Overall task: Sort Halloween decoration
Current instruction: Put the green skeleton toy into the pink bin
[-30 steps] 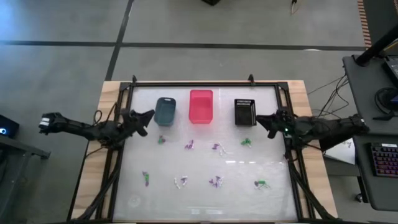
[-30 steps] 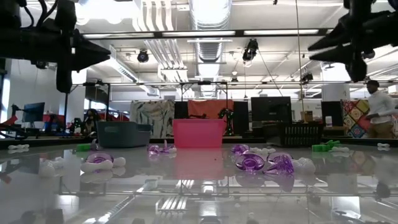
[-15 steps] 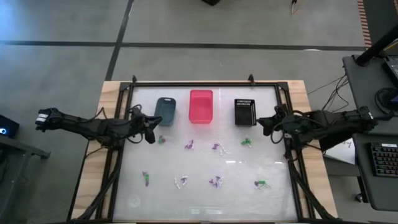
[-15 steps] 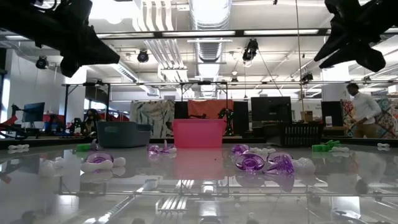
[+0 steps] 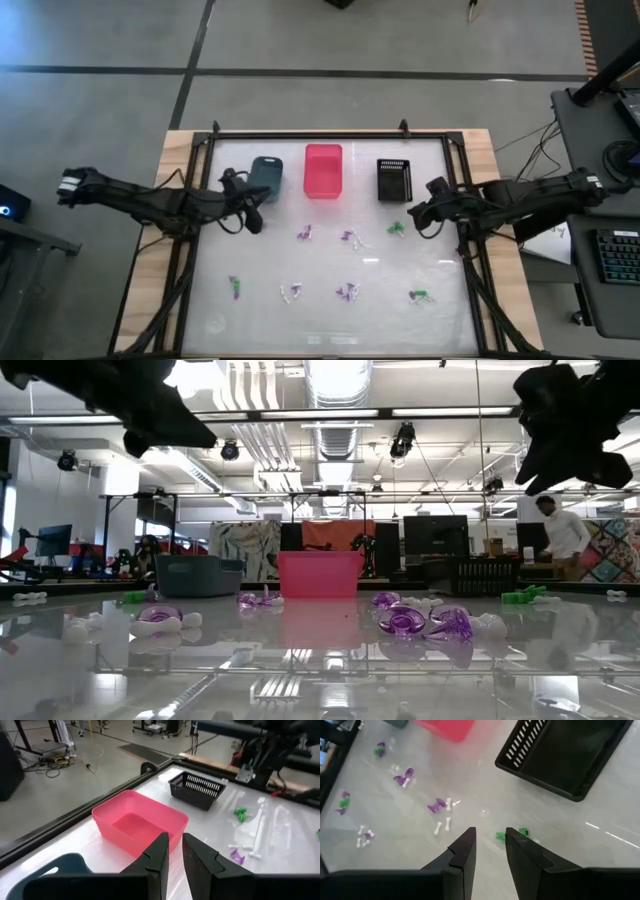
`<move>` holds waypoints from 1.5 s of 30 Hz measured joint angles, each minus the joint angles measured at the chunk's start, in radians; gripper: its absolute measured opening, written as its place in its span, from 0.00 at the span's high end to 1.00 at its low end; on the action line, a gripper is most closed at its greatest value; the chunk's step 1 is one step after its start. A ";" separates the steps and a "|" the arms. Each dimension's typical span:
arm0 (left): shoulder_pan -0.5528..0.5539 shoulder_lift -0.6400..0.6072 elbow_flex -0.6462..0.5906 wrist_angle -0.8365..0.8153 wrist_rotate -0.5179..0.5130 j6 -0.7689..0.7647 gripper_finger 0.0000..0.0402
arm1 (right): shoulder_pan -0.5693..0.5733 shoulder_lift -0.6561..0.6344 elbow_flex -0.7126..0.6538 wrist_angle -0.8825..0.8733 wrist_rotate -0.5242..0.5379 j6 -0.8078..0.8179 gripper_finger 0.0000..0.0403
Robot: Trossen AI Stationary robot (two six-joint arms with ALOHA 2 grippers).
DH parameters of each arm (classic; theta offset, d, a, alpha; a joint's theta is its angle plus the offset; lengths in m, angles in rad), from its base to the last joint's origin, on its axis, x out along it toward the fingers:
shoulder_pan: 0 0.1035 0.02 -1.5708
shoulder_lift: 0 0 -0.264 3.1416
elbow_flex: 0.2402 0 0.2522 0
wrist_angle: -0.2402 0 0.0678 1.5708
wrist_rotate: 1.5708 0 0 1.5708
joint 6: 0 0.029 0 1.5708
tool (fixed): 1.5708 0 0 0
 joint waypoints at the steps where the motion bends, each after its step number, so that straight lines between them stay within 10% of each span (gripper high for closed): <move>1: 0.000 0.020 0.008 0.005 0.000 0.007 0.91 | 0.000 0.007 0.000 0.010 0.000 0.000 0.76; 45: -0.001 0.197 0.025 0.215 0.024 0.083 0.91 | 0.000 0.451 0.001 -0.039 -0.481 0.174 0.76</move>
